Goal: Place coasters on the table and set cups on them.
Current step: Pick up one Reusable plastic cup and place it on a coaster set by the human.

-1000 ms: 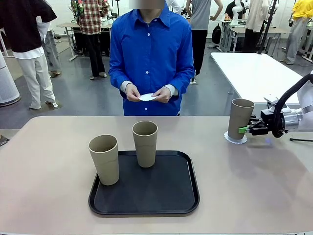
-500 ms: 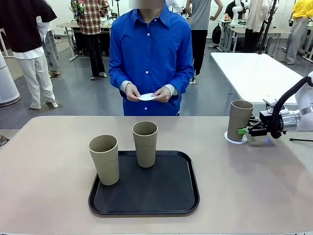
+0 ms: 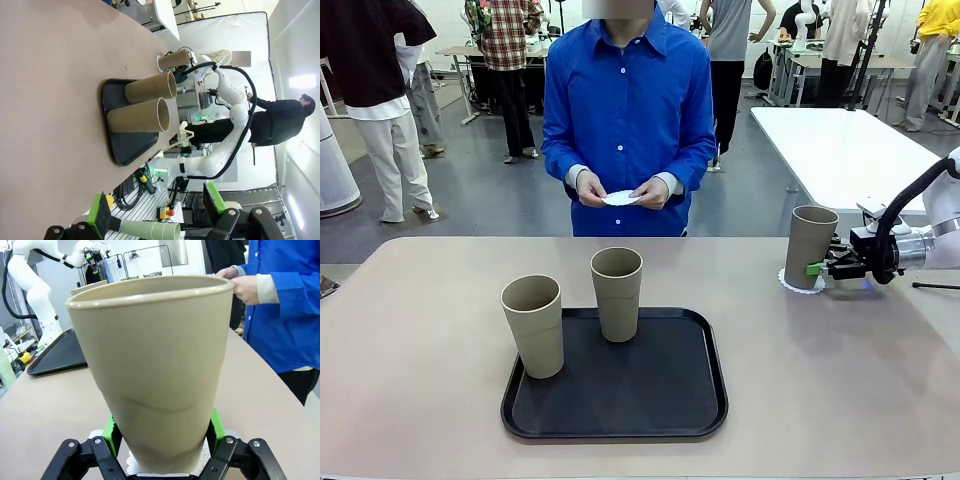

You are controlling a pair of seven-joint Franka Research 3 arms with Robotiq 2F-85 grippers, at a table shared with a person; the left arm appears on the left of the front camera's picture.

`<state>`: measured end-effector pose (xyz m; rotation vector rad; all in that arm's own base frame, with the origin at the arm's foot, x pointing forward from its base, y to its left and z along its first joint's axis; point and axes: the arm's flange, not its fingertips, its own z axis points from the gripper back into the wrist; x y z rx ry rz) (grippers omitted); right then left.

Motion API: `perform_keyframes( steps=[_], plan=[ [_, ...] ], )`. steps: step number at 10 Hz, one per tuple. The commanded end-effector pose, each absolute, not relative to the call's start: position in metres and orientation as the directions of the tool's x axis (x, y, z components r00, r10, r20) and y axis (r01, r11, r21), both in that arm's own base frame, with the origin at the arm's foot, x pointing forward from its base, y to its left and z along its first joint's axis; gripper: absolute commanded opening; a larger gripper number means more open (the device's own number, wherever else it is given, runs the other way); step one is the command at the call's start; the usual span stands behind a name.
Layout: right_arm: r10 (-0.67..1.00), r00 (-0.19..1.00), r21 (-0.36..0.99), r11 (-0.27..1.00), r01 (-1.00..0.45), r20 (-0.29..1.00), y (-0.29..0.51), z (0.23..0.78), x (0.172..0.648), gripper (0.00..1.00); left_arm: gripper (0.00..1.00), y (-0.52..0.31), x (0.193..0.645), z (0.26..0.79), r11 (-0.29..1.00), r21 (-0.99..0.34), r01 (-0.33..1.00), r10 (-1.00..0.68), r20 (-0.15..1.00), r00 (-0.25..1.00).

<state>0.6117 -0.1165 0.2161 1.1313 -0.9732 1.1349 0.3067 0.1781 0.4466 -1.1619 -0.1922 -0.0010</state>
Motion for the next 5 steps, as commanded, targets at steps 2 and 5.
perform_keyframes(
  steps=[2,5],
  plan=[
    [0.194,0.178,0.180,0.005,-0.984,0.965,-0.1207,0.2145,0.6136,1.00,1.00,0.1789,0.3054,0.4481,0.396,-0.912,0.105,0.098,0.155,0.983],
    [0.196,0.182,0.186,-0.005,-0.982,0.964,-0.1220,0.2136,0.6140,1.00,1.00,0.1789,0.3054,0.4481,0.396,-0.912,0.105,0.098,0.155,0.983]
  ],
)
